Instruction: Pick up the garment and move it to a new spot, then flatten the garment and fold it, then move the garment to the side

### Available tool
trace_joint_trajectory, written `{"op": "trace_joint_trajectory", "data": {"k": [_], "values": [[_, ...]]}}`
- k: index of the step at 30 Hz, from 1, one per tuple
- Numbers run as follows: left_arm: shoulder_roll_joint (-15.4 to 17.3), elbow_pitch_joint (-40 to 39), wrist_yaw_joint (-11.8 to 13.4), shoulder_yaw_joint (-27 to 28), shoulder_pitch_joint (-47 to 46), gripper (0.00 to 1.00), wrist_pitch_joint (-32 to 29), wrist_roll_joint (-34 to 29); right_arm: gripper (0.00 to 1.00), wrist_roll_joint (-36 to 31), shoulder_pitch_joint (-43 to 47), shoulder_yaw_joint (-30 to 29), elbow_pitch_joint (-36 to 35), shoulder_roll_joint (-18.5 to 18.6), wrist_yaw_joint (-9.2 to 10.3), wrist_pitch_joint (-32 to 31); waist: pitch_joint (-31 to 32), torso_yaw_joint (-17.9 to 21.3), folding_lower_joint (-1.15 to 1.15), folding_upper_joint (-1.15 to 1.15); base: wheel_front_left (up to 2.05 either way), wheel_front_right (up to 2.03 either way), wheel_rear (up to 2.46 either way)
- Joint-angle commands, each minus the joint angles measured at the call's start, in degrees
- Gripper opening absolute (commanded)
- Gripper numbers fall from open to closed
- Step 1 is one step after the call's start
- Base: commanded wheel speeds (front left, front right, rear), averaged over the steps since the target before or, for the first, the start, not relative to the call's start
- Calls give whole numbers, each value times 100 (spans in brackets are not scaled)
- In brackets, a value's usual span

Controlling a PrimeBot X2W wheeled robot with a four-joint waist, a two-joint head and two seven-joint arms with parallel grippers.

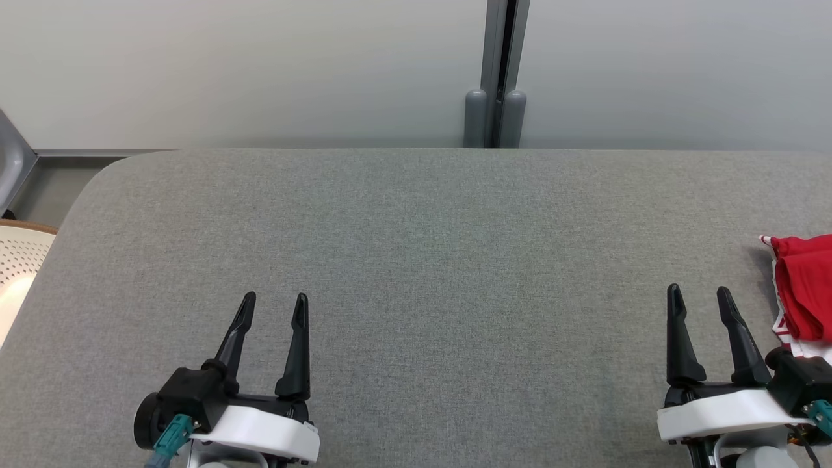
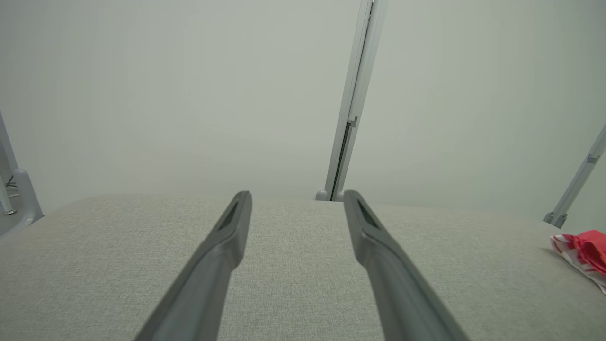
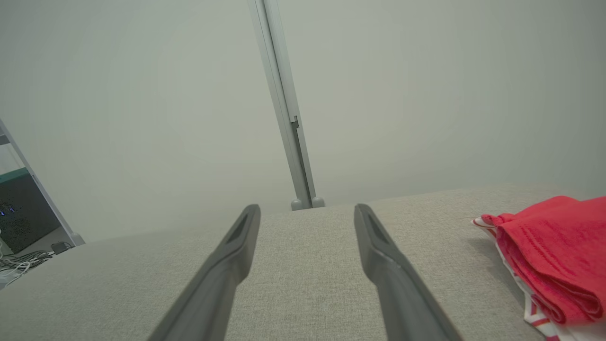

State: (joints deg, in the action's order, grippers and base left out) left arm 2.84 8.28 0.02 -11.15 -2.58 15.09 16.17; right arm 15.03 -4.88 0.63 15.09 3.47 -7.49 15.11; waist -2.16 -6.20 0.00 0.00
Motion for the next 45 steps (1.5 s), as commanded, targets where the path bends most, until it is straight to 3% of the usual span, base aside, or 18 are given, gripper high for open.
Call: {"op": "trace_joint_trajectory", "data": {"k": [1, 5, 12, 13, 17, 29, 30, 33, 45], "values": [[17, 26, 45, 24, 19, 100, 7, 37, 100, 40, 31, -19, -44, 19, 1, 2, 3, 1, 0, 0, 0, 0, 0], [18, 198, -56, 34, 69, 100, 8, 330, 100, 19, 56, 3, -67, -11, 1, 3, 5, 5, 0, 0, 0, 0, 0], [18, 202, -206, 176, 13, 100, 8, 324, 100, -77, 45, 46, -79, -33, 1, 3, -44, 4, 0, 0, 0, 0, 0], [16, 94, -361, 169, 19, 100, 8, 504, 100, -103, 15, 32, -84, -35, 1, 3, -64, 11, 0, 0, 0, 0, 0], [19, -222, -512, 285, 96, 100, 7, 551, 100, -69, -13, 95, -91, -37, 1, 3, -89, 23, 0, 0, 0, 0, 0], [19, -81, -556, 343, 113, 100, 7, 843, 100, -143, -36, 124, -66, -43, 1, 3, -117, 63, 0, 0, 0, 0, 0], [-2, -75, -534, 320, 107, 0, -1, 853, 0, -113, 5, 138, -71, -55, 0, 0, -117, 63, 0, 0, 0, 0, 0], [-20, 67, -532, 293, 159, 0, -7, 873, 0, -84, 77, 153, 57, -69, 0, -4, -120, 65, 0, 0, 0, 0, 0], [51, 137, -564, 448, 75, 0, -284, 2039, 0, 1182, 35, 13, 24, -66, 0, -354, -90, 119, 0, 0, 0, 0, 0]]}}
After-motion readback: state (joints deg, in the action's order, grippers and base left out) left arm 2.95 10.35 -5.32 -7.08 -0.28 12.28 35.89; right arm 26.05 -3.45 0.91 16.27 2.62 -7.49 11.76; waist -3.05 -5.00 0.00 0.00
